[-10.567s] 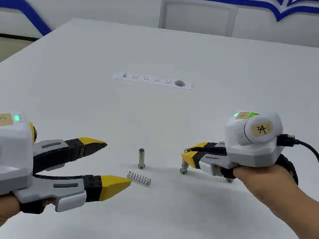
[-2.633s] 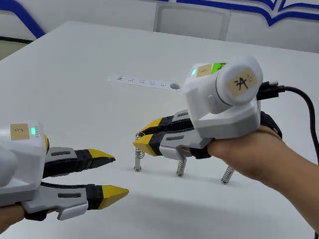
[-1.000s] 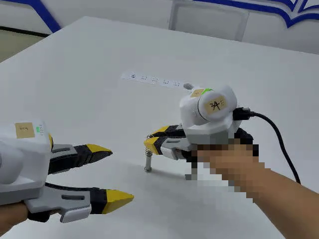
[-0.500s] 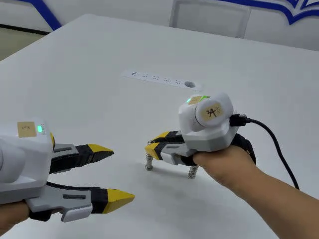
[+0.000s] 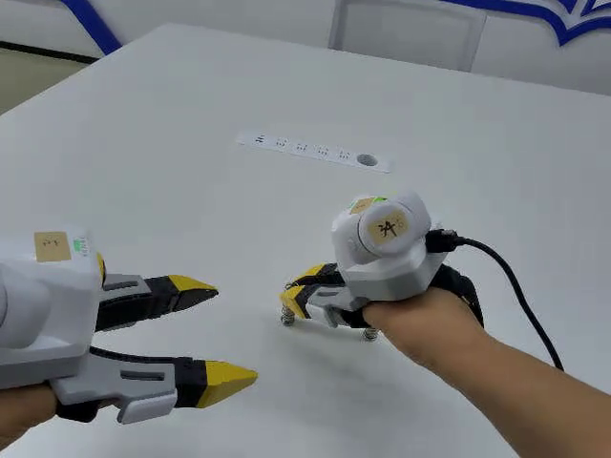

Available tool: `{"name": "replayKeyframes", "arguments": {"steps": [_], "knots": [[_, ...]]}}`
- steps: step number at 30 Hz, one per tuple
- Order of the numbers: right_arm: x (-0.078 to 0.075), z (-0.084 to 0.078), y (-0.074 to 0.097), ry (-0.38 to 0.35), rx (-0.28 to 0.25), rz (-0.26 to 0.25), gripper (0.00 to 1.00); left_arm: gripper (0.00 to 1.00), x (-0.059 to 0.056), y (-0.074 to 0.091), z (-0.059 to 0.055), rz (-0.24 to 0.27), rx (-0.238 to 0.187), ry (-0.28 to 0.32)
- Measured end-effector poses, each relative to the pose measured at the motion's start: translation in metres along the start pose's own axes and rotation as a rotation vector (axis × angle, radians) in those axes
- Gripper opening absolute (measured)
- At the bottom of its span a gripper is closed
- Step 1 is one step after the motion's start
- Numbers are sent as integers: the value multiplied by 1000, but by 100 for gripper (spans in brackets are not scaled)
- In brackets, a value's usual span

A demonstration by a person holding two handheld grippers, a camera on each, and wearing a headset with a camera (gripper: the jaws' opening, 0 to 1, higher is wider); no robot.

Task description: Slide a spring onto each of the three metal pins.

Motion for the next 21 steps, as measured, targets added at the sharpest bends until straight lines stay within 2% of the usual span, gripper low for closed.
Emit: {"name": "replayKeyframes", "arguments": {"steps": [7,15,21], "knots": [[1,-6,-4,6,32,1,12,58,1,0,1,2,-2,1],[1,-7,-3,-2,40,5,12,58,1,0,0,4,2,1],[4,-7,4,13,37,1,16,58,0,-3,1,-2,3,-1]]}}
Point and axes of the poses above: the centre of the closed fingertips' face, and the gripper's own axes: y roughly backward along the fingers, x roughly to its left, z roughly out of its top, the point moved 6 cm from there along y, roughly backward along the fingers, and after that the axes turned 11 degrees about -x, right-handed, at the moved point
